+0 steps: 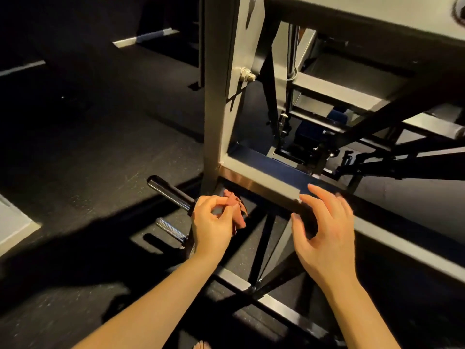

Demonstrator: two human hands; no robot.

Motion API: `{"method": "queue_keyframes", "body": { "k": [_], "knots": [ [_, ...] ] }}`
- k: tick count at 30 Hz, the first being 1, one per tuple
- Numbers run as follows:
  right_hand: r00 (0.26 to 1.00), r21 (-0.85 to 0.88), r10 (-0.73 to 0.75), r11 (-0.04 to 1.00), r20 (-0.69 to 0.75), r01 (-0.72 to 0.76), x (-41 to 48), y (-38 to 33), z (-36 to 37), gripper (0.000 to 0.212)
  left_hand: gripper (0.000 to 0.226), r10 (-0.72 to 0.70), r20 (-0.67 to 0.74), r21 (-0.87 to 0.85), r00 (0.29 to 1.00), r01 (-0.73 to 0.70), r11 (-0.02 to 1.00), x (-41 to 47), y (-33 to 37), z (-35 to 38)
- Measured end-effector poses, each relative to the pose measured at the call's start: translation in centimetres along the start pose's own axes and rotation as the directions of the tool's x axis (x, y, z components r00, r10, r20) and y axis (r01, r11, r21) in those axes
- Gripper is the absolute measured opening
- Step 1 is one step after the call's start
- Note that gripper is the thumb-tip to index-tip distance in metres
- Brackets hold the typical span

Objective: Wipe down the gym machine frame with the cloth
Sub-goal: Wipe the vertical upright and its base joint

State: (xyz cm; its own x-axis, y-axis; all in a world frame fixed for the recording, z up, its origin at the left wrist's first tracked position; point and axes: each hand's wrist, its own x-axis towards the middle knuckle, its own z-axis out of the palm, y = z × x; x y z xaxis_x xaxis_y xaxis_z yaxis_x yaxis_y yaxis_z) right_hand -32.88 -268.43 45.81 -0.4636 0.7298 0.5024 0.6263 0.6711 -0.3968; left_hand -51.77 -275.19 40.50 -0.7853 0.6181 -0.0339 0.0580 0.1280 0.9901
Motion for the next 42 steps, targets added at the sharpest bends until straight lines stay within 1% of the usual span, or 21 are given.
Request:
{"method": "queue_keyframes", "body": {
  "k": [3, 6, 8, 9, 11, 14, 18, 20, 22, 24, 27, 28, 30, 31, 32, 34, 36, 39, 40, 41, 42],
  "knots": [
    [0.999, 0.093, 0.028, 0.995, -0.031, -0.025, -2.0, -0.8, 0.6, 0.032, 0.012, 0.0, 0.084, 0.033, 0.997, -0.003, 0.999, -1.6, -0.3, -1.3],
    [0.993, 0.178, 0.089, 0.981, -0.083, -0.073, -3.9, -2.0, 0.8, 0.025, 0.013, 0.051, 0.206, 0.075, 0.977, -0.068, 0.995, -3.1, -0.1, -2.0],
    [0.982, 0.245, 0.173, 0.958, -0.078, -0.149, -5.3, -2.8, 0.7, 0.024, 0.013, 0.077, 0.302, 0.062, 0.95, -0.1, 0.993, -4.2, 0.4, -2.2],
    [0.968, 0.304, 0.247, 0.926, -0.04, -0.224, -6.1, -3.2, 0.7, 0.022, 0.014, 0.08, 0.343, 0.056, 0.936, -0.106, 0.993, -4.7, 0.6, -2.2],
    [0.909, 0.436, 0.401, 0.803, 0.108, -0.406, -7.6, -3.5, 0.5, 0.019, 0.014, 0.082, 0.401, 0.081, 0.913, -0.124, 0.989, -5.7, 0.7, -1.7],
    [0.828, 0.586, 0.466, 0.592, 0.312, -0.554, -10.2, -3.0, 0.2, 0.023, 0.014, 0.102, 0.44, 0.131, 0.892, -0.176, 0.976, -7.4, 0.5, -0.7],
    [0.765, 0.686, 0.556, 0.418, 0.325, -0.595, -13.4, -1.7, -0.1, 0.024, 0.014, 0.153, 0.527, 0.114, 0.836, -0.248, 0.962, -10.2, 0.2, 1.2],
    [0.727, 0.741, 0.622, 0.334, 0.291, -0.583, -14.5, -1.0, -0.2, 0.024, 0.017, 0.167, 0.604, 0.091, 0.779, -0.276, 0.957, -11.3, 0.1, 2.2],
    [0.706, 0.773, 0.664, 0.305, 0.247, -0.557, -15.1, -0.1, -0.7, 0.021, 0.029, 0.149, 0.716, 0.068, 0.682, -0.28, 0.958, -12.0, 0.1, 2.9],
    [0.684, 0.78, 0.7, 0.306, 0.204, -0.545, -15.4, 0.9, -1.2, 0.018, 0.034, 0.128, 0.775, 0.051, 0.619, -0.264, 0.963, -11.9, 0.2, 3.4],
    [0.671, 0.786, 0.715, 0.294, 0.197, -0.544, -15.6, 2.6, -1.1, 0.02, 0.019, 0.187, 0.767, -0.039, 0.614, -0.246, 0.969, -10.6, -0.3, 4.4],
    [0.675, 0.813, 0.703, 0.247, 0.224, -0.527, -15.5, 2.9, -0.7, 0.021, 0.017, 0.211, 0.754, -0.04, 0.622, -0.277, 0.96, -10.1, -0.7, 4.8],
    [0.697, 0.866, 0.665, 0.148, 0.27, -0.477, -15.1, 3.4, 0.6, 0.026, 0.023, 0.249, 0.71, 0.001, 0.658, -0.355, 0.935, -9.3, -2.1, 5.9],
    [0.718, 0.874, 0.647, 0.162, 0.257, -0.458, -15.0, 3.6, 1.4, 0.029, 0.026, 0.263, 0.692, 0.018, 0.672, -0.381, 0.924, -9.0, -2.8, 6.5],
    [0.743, 0.868, 0.633, 0.222, 0.217, -0.443, -15.0, 3.9, 2.2, 0.029, 0.026, 0.275, 0.686, 0.024, 0.674, -0.398, 0.917, -8.7, -3.5, 7.0],
    [0.781, 0.83, 0.619, 0.389, 0.085, -0.399, -14.9, 4.6, 3.4, 0.02, 0.025, 0.283, 0.717, 0.008, 0.637, -0.414, 0.91, -7.9, -4.3, 7.8],
    [0.813, 0.783, 0.581, 0.519, -0.03, -0.343, -14.9, 5.6, 4.0, 0.014, 0.026, 0.253, 0.797, -0.027, 0.548, -0.386, 0.922, -6.7, -4.5, 8.2],
    [0.854, 0.74, 0.492, 0.636, -0.168, -0.221, -14.7, 7.2, 4.0, 0.023, 0.031, 0.19, 0.911, -0.081, 0.366, -0.293, 0.953, -5.2, -4.4, 8.3],
    [0.86, 0.738, 0.467, 0.651, -0.204, -0.178, -14.5, 7.6, 3.8, 0.029, 0.029, 0.218, 0.913, -0.113, 0.346, -0.298, 0.948, -4.8, -4.6, 8.5],
    [0.869, 0.719, 0.433, 0.681, -0.238, -0.143, -14.2, 7.9, 3.8, 0.034, 0.027, 0.267, 0.891, -0.142, 0.367, -0.334, 0.932, -4.4, -4.9, 8.7],
    [0.879, 0.673, 0.391, 0.731, -0.272, -0.117, -14.0, 8.2, 4.0, 0.038, 0.025, 0.335, 0.848, -0.166, 0.412, -0.393, 0.904, -4.1, -5.2, 9.0]
  ]
}}
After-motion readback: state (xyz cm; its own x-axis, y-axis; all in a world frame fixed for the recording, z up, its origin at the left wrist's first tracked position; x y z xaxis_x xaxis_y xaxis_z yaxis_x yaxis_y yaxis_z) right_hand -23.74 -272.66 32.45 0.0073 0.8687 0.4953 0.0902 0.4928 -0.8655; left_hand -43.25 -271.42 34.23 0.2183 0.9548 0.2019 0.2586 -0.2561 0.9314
